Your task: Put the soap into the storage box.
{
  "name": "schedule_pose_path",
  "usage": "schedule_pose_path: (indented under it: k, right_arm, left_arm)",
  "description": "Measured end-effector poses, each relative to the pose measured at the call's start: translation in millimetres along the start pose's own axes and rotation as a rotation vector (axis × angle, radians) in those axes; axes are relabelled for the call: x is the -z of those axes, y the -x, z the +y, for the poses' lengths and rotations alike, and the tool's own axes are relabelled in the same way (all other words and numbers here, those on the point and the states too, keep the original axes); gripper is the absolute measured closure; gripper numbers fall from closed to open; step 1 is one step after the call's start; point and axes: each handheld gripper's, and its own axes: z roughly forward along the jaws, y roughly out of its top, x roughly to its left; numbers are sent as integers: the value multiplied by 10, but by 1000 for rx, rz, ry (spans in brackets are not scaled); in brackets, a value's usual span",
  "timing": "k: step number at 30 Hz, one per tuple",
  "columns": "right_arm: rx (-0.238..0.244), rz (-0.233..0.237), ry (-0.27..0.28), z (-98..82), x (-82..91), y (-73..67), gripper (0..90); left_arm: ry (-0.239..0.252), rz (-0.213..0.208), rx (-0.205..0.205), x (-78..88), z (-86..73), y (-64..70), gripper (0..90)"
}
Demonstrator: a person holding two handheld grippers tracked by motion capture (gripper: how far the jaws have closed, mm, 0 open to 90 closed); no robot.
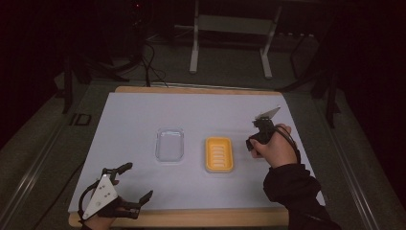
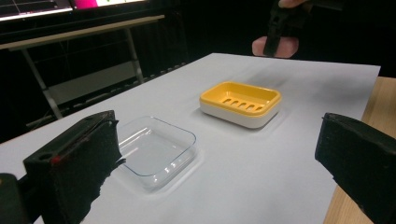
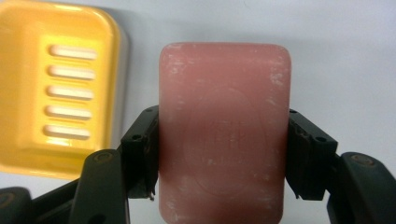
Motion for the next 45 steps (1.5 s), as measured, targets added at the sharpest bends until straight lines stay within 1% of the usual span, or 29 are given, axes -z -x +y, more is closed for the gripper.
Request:
schedule_pose_path:
  k: [7, 10, 14, 16, 20, 23, 24, 25, 26, 29, 30, 32, 33, 37, 38, 39, 42, 43, 44, 45]
  right_arm:
    - [11, 10, 42, 34, 162, -172, 380]
    - [18, 26, 46, 46, 204, -269, 381]
    - [26, 44, 62, 60, 221, -387, 381]
    - [27, 53, 61, 68, 222, -446, 380]
    - [33, 68, 81, 74, 227, -555, 381]
    - [29, 70, 91, 75, 230, -599, 380]
    - [26, 81, 101, 69, 224, -658, 381]
    - [32, 75, 104, 61, 216, -684, 380]
    - [27, 81, 113, 54, 207, -709, 381]
    - [28, 89, 116, 33, 179, -749, 380]
    - [24, 79, 136, 6, 150, -790, 381]
    - [24, 83, 144, -6, 134, -806, 380]
    - [19, 95, 149, -29, 98, -841, 381]
    - [21, 96, 150, -69, 1, -898, 381]
    - [21, 96, 150, -69, 1, -898, 381]
    - [20, 91, 145, -82, -59, -916, 381]
    - [16, 95, 149, -89, -91, -920, 381]
    - [9, 104, 130, -109, -196, -941, 380]
    - [9, 104, 130, -109, -196, -941, 380]
    - [2, 110, 123, -115, -231, -949, 381]
  left_arm:
    - [0, -1, 0, -1, 0, 1, 6]
    - [-1, -1, -1, -1, 0, 1, 6]
    - [-1, -1, -1, 0, 0, 0, 6]
    - [-2, -1, -1, 0, 0, 0, 6]
    - [-4, -1, -4, -2, 0, 4, 6]
    - [-3, -2, -3, -1, 1, 3, 6]
    - [-1, -4, -2, 4, 2, -1, 6]
    - [3, -6, 1, 7, 3, 0, 6]
    - [4, -6, 0, 8, 4, 0, 6]
    - [6, -7, -2, 10, 5, 3, 6]
    - [6, -6, -2, 11, 5, 3, 6]
    - [6, -6, -2, 10, 5, 4, 6]
    - [4, -7, -3, 10, 5, 6, 6]
    - [6, -11, -2, 11, 8, 8, 6]
    - [6, -11, -3, 11, 8, 9, 6]
    - [6, -11, -5, 12, 8, 10, 6]
    - [6, -11, -4, 12, 8, 10, 6]
    - [4, -11, -5, 10, 7, 10, 6]
    - [4, -11, -5, 10, 7, 10, 6]
    - [0, -12, -7, 9, 7, 9, 6]
